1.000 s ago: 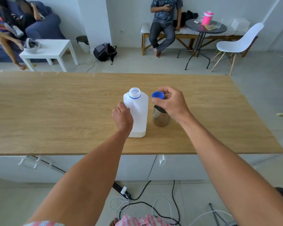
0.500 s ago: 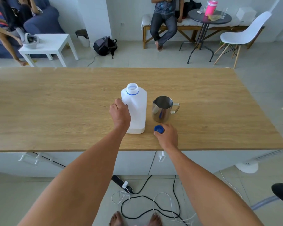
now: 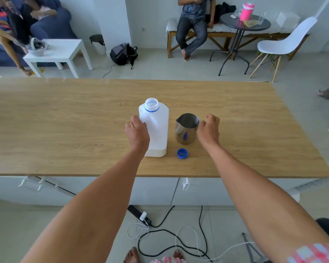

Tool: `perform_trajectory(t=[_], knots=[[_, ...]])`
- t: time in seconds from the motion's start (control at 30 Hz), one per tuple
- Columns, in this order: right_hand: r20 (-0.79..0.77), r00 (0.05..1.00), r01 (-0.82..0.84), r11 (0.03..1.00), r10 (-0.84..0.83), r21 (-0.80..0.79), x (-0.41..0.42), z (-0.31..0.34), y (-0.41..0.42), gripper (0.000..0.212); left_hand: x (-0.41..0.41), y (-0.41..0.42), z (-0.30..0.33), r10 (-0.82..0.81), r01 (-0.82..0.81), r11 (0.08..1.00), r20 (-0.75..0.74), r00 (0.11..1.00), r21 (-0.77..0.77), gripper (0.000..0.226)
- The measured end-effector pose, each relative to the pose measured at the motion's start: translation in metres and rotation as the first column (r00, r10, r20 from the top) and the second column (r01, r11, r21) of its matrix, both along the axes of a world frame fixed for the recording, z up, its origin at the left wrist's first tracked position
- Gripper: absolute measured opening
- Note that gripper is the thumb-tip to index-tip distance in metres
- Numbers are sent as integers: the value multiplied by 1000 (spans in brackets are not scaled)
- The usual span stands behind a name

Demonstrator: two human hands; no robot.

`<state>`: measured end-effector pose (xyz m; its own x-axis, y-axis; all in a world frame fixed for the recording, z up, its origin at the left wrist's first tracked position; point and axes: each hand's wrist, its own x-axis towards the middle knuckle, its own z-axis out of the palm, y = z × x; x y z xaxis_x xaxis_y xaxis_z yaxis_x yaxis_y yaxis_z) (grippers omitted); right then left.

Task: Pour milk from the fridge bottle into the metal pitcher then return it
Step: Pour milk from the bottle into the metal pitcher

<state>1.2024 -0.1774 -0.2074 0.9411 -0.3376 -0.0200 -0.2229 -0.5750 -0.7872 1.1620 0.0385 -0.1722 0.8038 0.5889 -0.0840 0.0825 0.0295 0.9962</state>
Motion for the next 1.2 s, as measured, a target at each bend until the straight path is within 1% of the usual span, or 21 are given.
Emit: perform_trajectory(t=[0.07,0.13,0.23,0.3,0.4,0.5,0.57,0.63,0.73,0.8,0.87,1.0,1.07,1.2], knots=[[-132,989,-63,996,70,55,15,1,-8,28,0,1,0,-2,2,1000,-7,1000,2,25],[-224,968,-95,991,115,96,20,-2,-15,26,1,3,-1,-16,15,1000,-4,1000,-16,26],[-253,952,-140,981,170,132,13,-1,-20,19,0,3,-2,-34,35,997,16,999,-65,38],[-263,944,-140,965,198,223,8,-1,-19,17,0,3,-2,-47,49,995,22,999,-85,50],[-269,935,-127,924,233,359,-1,-3,-15,21,0,1,0,-46,47,997,23,999,-68,53],[-264,925,-131,882,273,453,-9,-5,-8,26,3,3,2,-21,21,1000,19,1000,-14,55],[-263,925,-115,862,274,494,-12,-6,-1,26,6,4,5,-16,16,1000,10,1000,23,63],[-268,934,-80,868,238,491,-15,-5,6,25,9,6,9,-26,24,995,13,1000,99,67],[-259,951,-23,875,168,483,-17,-5,14,24,14,7,22,-74,68,963,14,997,259,60],[-256,956,1,875,140,484,-18,-5,16,23,21,9,33,-134,132,913,-22,991,387,51],[-253,958,8,874,132,487,-17,-5,17,23,29,10,40,-211,225,839,-87,974,495,48],[-237,963,4,878,125,478,-15,-6,18,23,42,7,44,-349,401,631,-218,911,664,49],[-226,966,-2,875,128,484,-15,-5,18,23,46,4,41,-382,463,539,-286,879,703,50],[-211,968,-23,884,137,468,-14,-5,16,23,56,-3,36,-368,548,404,-418,831,733,51]])
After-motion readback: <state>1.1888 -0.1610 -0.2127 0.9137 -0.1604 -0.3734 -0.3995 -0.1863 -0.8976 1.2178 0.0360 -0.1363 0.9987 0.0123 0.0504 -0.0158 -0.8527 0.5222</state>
